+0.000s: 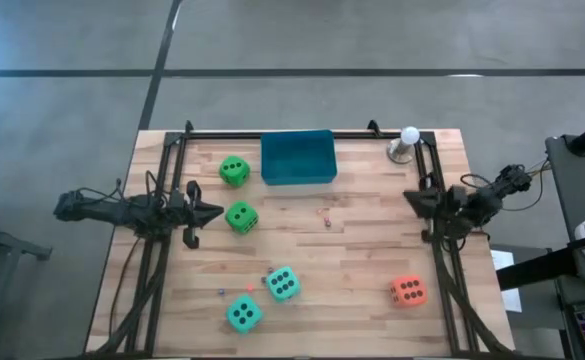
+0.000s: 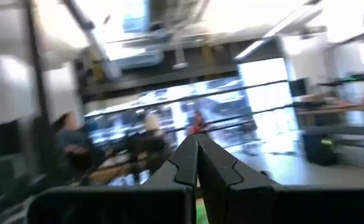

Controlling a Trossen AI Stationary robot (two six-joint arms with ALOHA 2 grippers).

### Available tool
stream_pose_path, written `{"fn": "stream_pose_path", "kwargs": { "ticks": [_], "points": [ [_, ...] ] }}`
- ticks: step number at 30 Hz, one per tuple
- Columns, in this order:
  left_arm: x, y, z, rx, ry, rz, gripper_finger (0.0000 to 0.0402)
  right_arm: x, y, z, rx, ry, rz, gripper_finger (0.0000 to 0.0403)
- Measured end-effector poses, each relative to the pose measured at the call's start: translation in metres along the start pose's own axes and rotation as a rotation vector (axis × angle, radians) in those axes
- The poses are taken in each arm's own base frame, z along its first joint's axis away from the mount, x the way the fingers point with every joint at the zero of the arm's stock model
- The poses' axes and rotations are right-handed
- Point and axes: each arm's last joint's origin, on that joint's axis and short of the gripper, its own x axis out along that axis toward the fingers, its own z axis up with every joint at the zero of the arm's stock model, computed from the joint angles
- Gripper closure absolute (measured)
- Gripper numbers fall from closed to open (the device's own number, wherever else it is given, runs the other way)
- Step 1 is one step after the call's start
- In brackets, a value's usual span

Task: Pick & Place Dice
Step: Put the top large green dice into the blue bin

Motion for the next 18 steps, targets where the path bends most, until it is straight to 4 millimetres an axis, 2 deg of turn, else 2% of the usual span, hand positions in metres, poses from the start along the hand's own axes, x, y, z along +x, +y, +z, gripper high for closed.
{"fn": "stream_pose_path", "kwargs": {
  "ticks": [7, 12, 18],
  "points": [
    [0.0, 0.0, 0.0, 0.0, 0.0, 0.0, 0.0364, 0.015, 0.003, 0.049, -0.043, 0.008, -0.131, 0.0394],
    [0.0, 0.0, 0.0, 0.0, 0.0, 0.0, 0.0364, 0.033, 0.016, 0.079, -0.071, 0.032, -0.158, 0.0394],
    [0.0, 0.0, 0.0, 0.0, 0.0, 0.0, 0.0364, 0.059, 0.036, 0.104, -0.201, 0.123, -0.233, 0.0394]
  ]
}}
